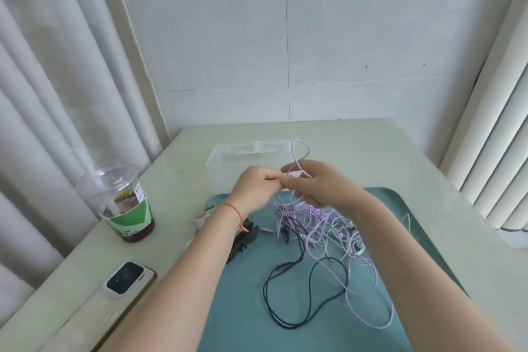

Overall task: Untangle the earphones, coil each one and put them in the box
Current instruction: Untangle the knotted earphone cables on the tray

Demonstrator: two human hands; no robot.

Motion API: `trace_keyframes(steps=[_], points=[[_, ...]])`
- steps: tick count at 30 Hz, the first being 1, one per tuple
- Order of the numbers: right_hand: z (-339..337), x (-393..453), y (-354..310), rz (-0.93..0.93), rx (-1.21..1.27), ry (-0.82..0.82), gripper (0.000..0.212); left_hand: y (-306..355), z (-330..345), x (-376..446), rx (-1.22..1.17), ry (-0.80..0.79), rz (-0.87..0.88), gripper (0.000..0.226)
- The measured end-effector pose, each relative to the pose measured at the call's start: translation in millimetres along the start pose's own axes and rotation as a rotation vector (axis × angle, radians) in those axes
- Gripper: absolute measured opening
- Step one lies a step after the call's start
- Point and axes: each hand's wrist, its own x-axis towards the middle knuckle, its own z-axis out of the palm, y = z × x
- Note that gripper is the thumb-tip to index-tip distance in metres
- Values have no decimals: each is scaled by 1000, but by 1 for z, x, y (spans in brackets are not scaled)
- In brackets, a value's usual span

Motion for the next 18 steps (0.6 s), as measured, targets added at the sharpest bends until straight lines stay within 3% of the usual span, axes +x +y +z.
trace_keyframes(steps=[4,8,12,15,17,18], points=[[-2,7,10,-10,81,185,13,1,3,0,75,-91,20,22],[-26,6,12,-31,336,469,13,2,-1,-3,-95,-116,9,23],[-39,7,15,-52,390,676,13,-3,-5,-1,-179,-50,22,22],[-44,7,17,15,236,612,13,2,-10,0,-515,75,101,22],[-45,5,17,136,-75,403,23,9,-14,0,-740,104,147,19],[-45,2,16,202,-257,301,37,12,-15,0,-769,111,151,17]])
